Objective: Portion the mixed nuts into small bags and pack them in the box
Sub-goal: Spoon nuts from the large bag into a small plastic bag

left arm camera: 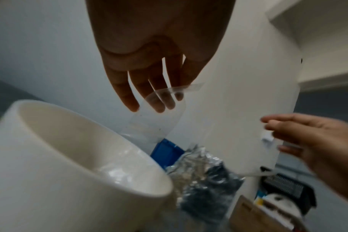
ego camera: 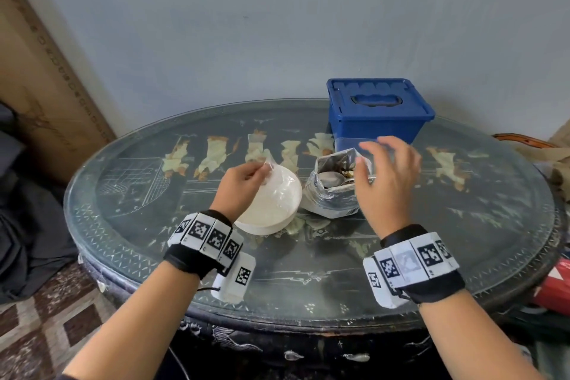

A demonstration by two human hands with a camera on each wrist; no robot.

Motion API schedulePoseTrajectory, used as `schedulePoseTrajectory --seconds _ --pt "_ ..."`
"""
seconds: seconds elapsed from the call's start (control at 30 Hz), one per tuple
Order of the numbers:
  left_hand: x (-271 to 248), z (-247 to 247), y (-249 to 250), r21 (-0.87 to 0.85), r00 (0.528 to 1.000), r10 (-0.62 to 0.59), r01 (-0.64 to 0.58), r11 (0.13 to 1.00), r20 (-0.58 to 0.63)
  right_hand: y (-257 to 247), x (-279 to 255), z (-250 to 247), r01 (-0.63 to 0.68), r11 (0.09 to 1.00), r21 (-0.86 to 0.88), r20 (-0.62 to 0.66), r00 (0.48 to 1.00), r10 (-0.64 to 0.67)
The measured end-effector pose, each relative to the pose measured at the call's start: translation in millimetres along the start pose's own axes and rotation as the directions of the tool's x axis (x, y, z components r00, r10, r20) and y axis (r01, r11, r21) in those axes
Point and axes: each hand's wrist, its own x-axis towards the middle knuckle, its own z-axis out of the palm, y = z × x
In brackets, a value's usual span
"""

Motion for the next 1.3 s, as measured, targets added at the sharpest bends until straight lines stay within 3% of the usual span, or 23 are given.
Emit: schedulePoseTrajectory --seconds 0.07,0.17,0.27,0.43,0.5,0.57,0.63,0.7,0.73,0.8,0.87,1.0,1.07,1.1,1.17,1.2,1.3 --pt "-11.7 5.3 9.9 -0.144 1.000 -0.013 0.013 0.990 0.001 -23.3 -3.3 1.6 0.073 0.994 0.087 0.074 0.994 -0.079" --pt "-27.0 15.5 23.6 -0.289 0.999 -0.040 0.039 0.957 0.002 -50.6 -13.8 7.4 0.056 0.965 0.257 0.261 0.957 -0.125" --pt "-36.9 21.5 29.1 -0.382 0.997 -0.080 0.083 0.921 0.022 -64.4 -24.8 12.6 -0.107 0.924 0.367 0.412 0.909 -0.059" --pt "-47.2 22.5 29.0 -0.386 0.993 -0.100 0.117 0.915 0.064 -63.7 -28.5 11.6 -0.327 0.851 0.410 0.506 0.858 0.086" --pt "-47.9 22.8 23.1 -0.315 0.992 -0.130 0.123 0.941 -0.001 -60.2 -25.8 7.3 -0.448 0.778 0.441 0.532 0.828 0.175" --pt "-47.7 23.0 13.5 -0.305 0.968 -0.249 0.227 0.925 -0.034 -58.6 -22.8 1.2 -0.561 0.664 0.495 0.563 0.789 0.247" --pt "-49.8 23.1 7.8 -0.465 0.907 -0.410 0.404 0.788 0.092 -57.7 -22.6 -4.3 -0.643 0.538 0.545 0.600 0.747 0.286" --pt "-52.9 22.6 7.3 -0.641 0.850 -0.450 0.510 0.574 0.273 -56.5 -24.9 -7.3 -0.679 0.464 0.569 0.615 0.726 0.308" --pt "-54.5 21.4 8.0 -0.689 0.842 -0.427 0.524 0.500 0.331 -55.4 -26.9 -7.7 -0.688 0.449 0.570 0.616 0.719 0.321" --pt "-57.0 19.7 10.7 -0.758 0.868 -0.358 0.483 0.439 0.345 -52.5 -32.7 -6.0 -0.705 0.446 0.551 0.613 0.705 0.358" --pt "-57.7 20.2 12.3 -0.780 0.907 -0.322 0.403 0.480 0.271 -48.5 -39.1 -3.0 -0.730 0.445 0.520 0.605 0.682 0.412" --pt "-60.2 24.0 15.2 -0.661 0.950 -0.299 0.282 0.696 0.091 -40.0 -49.4 1.6 -0.753 0.481 0.449 0.594 0.654 0.469" --pt "-61.4 26.7 14.3 -0.593 0.960 -0.280 0.224 0.774 -0.003 -38.4 -51.2 2.9 -0.703 0.604 0.376 0.523 0.699 0.488" --pt "-61.9 28.0 13.8 -0.570 0.961 -0.274 0.202 0.796 -0.042 -39.1 -51.3 2.8 -0.644 0.679 0.352 0.448 0.753 0.482" --pt "-62.6 30.4 13.7 -0.540 0.959 -0.269 0.180 0.822 -0.089 -44.8 -49.2 -1.3 -0.473 0.799 0.372 0.309 0.875 0.374" --pt "-63.0 31.7 14.7 -0.536 0.958 -0.271 0.183 0.824 -0.090 -48.7 -48.6 -2.9 -0.407 0.826 0.389 0.315 0.902 0.296" --pt "-65.3 36.2 21.2 -0.578 0.963 -0.270 0.206 0.789 -0.025 -59.9 -50.6 -4.5 -0.402 0.809 0.429 0.497 0.853 0.161"
